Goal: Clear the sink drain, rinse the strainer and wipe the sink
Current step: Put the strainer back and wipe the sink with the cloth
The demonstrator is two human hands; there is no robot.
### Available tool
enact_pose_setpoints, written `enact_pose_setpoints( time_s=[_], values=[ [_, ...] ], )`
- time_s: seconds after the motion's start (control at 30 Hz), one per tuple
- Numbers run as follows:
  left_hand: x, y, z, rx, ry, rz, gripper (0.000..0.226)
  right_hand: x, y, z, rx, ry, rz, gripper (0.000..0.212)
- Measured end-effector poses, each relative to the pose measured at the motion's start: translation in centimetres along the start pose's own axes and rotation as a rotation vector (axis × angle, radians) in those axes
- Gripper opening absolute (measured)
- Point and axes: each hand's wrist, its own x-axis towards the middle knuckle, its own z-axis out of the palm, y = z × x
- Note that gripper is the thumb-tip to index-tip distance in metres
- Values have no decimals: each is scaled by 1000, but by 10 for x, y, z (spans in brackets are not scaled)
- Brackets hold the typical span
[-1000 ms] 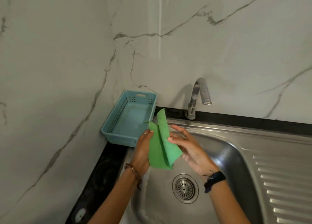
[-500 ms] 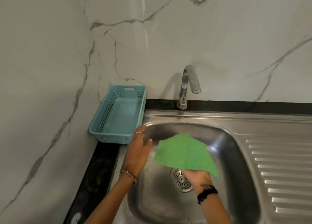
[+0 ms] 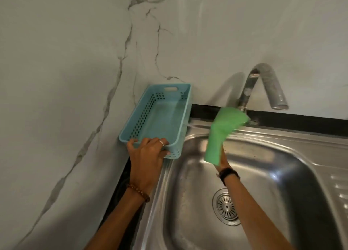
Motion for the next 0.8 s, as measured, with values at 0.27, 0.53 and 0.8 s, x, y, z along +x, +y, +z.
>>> enact_pose_setpoints(
  time_s=[0.27, 0.53, 0.8],
  values=[
    [2, 0, -1, 26, -2, -15, 14, 48, -19, 81, -499, -39, -272, 60],
    [-1, 0, 2, 17, 30, -19, 10, -36, -26, 109, 128, -86, -157, 25],
    [-2, 2, 8, 64, 23, -60, 11, -44, -25, 91, 35, -155, -322, 38]
  ],
)
